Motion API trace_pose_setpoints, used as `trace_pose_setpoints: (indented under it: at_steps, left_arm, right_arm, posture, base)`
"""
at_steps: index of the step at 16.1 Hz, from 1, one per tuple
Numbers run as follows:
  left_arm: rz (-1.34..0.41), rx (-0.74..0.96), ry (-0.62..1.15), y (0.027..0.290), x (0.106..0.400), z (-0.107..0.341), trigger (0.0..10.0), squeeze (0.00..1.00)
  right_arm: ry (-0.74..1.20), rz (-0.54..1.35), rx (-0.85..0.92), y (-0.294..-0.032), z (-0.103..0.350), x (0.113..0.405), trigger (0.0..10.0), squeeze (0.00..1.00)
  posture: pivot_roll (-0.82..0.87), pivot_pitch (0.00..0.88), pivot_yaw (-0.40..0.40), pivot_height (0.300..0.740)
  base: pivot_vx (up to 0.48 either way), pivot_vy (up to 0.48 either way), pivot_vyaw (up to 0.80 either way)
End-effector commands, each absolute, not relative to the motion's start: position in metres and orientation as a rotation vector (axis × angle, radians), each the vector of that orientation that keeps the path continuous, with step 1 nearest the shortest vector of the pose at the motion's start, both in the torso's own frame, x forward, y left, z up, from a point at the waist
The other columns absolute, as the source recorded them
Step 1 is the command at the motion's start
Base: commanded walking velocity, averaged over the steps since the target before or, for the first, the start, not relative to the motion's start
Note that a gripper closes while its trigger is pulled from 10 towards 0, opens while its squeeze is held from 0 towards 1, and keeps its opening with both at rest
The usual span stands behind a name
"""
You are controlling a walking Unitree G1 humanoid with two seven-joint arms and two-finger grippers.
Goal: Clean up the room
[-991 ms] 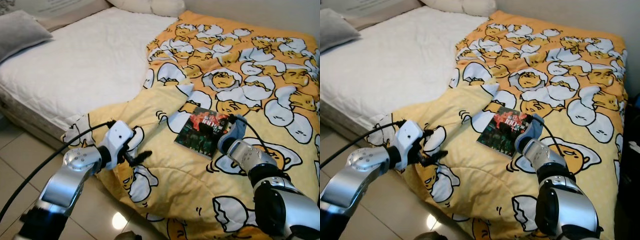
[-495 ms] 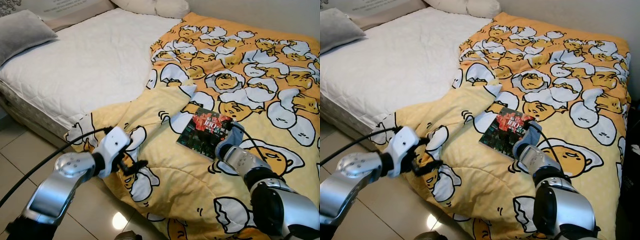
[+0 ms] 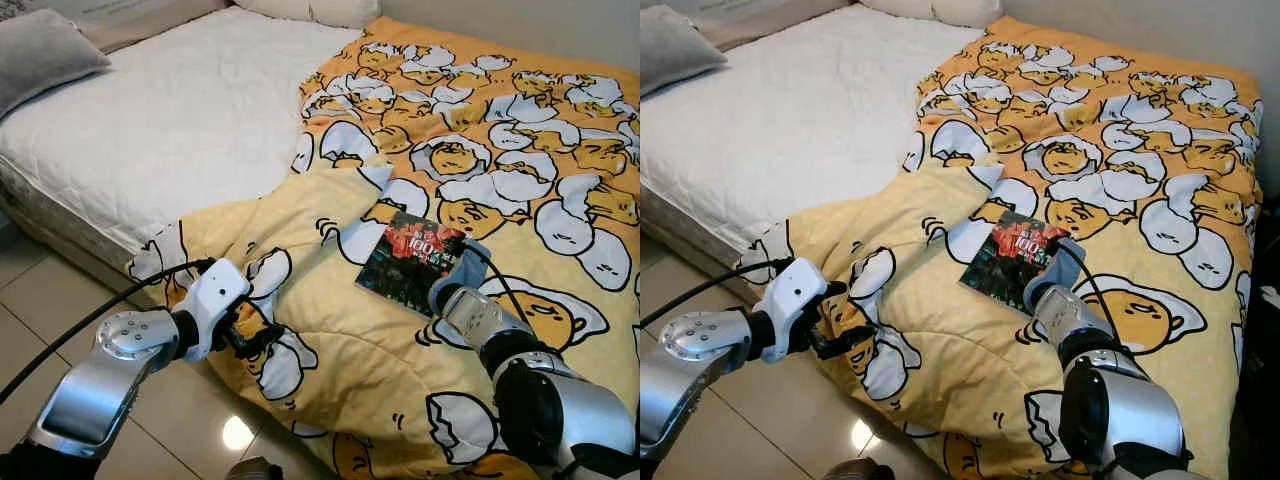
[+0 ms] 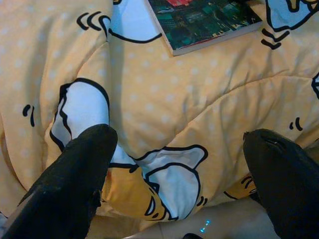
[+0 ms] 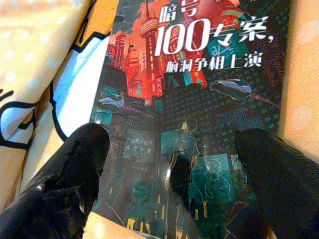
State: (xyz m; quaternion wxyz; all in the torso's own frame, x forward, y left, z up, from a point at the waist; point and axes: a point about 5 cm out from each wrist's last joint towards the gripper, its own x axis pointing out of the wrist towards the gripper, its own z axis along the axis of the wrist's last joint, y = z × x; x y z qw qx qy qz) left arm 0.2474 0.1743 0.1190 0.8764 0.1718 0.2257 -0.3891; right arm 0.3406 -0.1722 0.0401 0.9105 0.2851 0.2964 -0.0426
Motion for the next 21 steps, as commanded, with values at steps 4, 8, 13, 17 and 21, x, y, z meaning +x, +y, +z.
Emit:
trace_pose_setpoints:
  at_steps: [4, 8, 13, 17, 21]
  left_arm:
    - [-0.813, 0.361, 0.471, 0.174, 0.247, 0.122, 10.0, 0.47]
    - [-0.840, 0.338, 0.462, 0.168, 0.245, 0.124, 10.0, 0.48]
    - [-0.863, 0.320, 0.473, 0.163, 0.241, 0.121, 10.0, 0.48]
    - [-0.877, 0.311, 0.472, 0.161, 0.240, 0.122, 10.0, 0.48]
    - [-0.869, 0.314, 0.475, 0.160, 0.241, 0.122, 10.0, 0.47]
  right_arm:
    - [0.629, -0.062, 0.638, -0.173, 0.037, 0.337, 10.0, 1.00]
    - [0.649, 0.010, 0.859, -0.171, 0.036, 0.333, 10.0, 1.00]
    - [0.775, 0.104, 0.967, -0.151, 0.028, 0.323, 10.0, 1.00]
    - [0.828, 0.261, 0.984, -0.128, 0.032, 0.320, 10.0, 0.98]
    - [0.776, 0.237, 0.916, -0.144, 0.031, 0.322, 10.0, 1.00]
  posture:
    - [0.09, 0.081, 0.016, 0.740]
    - [0.09, 0.074, 0.004, 0.740]
    - [0.08, 0.075, -0.011, 0.740]
    - [0.08, 0.072, -0.013, 0.740]
    - [0.08, 0.066, -0.021, 0.740]
  base:
    - [0.000, 0.000, 0.00]
    - [0.000, 0.000, 0.00]
    - [0.000, 0.000, 0.00]
    - [0.000, 0.000, 0.00]
    - [0.000, 0.000, 0.00]
